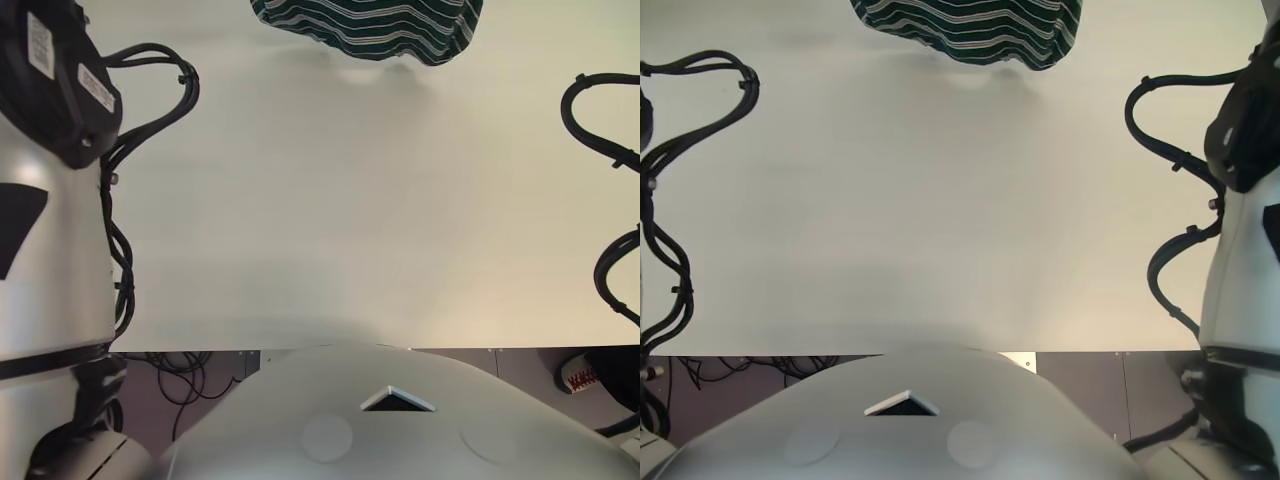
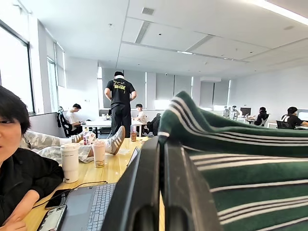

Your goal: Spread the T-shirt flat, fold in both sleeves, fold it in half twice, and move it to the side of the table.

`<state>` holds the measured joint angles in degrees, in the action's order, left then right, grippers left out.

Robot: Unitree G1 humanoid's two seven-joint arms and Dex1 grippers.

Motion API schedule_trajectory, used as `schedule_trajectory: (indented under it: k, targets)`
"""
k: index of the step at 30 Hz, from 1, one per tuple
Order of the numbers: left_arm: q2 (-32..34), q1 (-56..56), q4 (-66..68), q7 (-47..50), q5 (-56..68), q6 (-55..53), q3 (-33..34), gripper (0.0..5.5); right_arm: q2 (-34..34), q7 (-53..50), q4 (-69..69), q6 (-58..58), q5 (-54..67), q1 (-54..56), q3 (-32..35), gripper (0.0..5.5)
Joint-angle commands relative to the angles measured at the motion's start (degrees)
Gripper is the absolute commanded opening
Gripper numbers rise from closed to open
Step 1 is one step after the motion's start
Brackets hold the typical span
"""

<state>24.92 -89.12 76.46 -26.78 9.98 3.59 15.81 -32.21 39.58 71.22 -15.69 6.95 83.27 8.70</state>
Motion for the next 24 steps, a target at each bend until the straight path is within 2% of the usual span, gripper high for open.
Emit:
schedule_trajectory:
  k: [1,4,7,10,15,19,24]
  targets:
    - [2.1,1.9,-0.8,-4.9,-1.5,1.1,-0.4,0.02,-2.5,6.2,-4.0,-2.3,0.6,-5.7,0.7,0.00]
    - [4.4,5.8,-2.5,-11.8,-1.2,1.2,-0.4,0.02,-3.6,12.4,-10.9,-2.7,2.5,-12.3,1.2,0.00]
    - [8.1,14.3,-8.4,-22.9,0.3,0.3,-0.6,0.02,-5.1,18.2,-29.1,1.7,7.1,-25.4,1.8,0.00]
    - [10.3,28.1,-25.5,-34.3,4.2,-5.3,-1.7,0.02,-7.2,20.8,-51.3,9.2,12.1,-40.2,2.9,0.00]
    - [13.7,53.0,-60.7,-45.8,12.7,-14.4,-4.4,0.02,-11.4,23.9,-78.8,19.7,19.6,-61.1,6.6,0.00]
    - [17.1,67.4,-76.4,-51.1,17.0,-18.8,-4.1,0.02,-14.5,28.4,-92.7,23.6,22.2,-77.3,8.5,0.00]
    - [20.3,83.7,-91.6,-53.3,18.0,-20.5,-4.5,0.02,-18.0,34.0,-104.0,25.2,21.4,-95.2,10.7,0.00]
